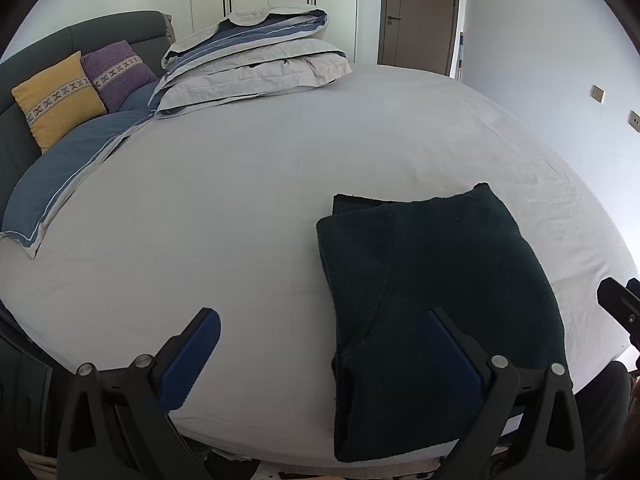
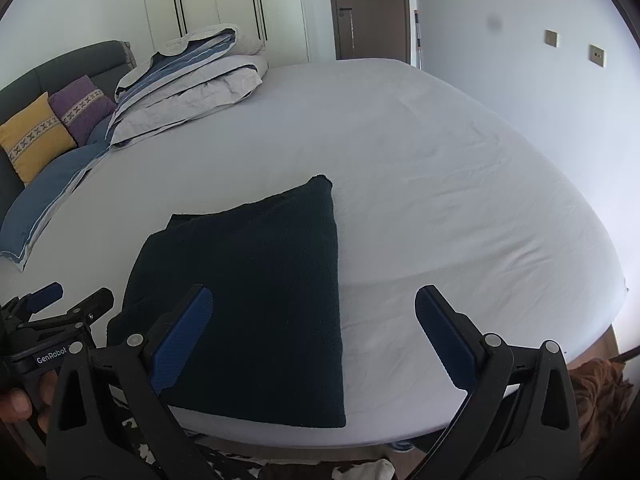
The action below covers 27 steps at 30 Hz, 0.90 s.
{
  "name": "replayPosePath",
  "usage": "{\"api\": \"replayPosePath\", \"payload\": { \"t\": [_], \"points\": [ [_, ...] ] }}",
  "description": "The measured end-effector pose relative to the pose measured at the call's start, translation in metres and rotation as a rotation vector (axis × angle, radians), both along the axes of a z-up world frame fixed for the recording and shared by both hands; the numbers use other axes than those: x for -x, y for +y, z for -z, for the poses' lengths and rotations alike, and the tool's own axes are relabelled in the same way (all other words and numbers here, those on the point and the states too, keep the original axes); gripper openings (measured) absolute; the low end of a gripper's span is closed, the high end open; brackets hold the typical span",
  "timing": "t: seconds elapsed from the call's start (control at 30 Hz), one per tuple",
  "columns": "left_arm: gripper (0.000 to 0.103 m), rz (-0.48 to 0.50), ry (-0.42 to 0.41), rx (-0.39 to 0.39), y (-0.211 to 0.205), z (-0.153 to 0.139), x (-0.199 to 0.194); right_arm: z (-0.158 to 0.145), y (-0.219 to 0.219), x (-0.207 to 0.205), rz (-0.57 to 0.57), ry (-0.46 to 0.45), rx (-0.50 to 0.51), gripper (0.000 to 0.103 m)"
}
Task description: Fold small clothes
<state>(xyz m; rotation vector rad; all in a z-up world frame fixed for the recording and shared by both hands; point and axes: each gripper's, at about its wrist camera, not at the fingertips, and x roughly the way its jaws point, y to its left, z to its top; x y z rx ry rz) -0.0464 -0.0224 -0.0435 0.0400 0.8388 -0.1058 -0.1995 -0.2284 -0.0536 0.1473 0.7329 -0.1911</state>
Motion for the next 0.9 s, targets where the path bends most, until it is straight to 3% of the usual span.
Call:
{"api": "replayPosePath", "payload": {
  "t": [0.9],
  "points": [
    [0.103, 0.001, 0.023, 0.003, 0.004, 0.005, -0.001, 0.013, 0.015, -0.009, -0.035, 0.043, 0.015, 0.103]
  ]
}}
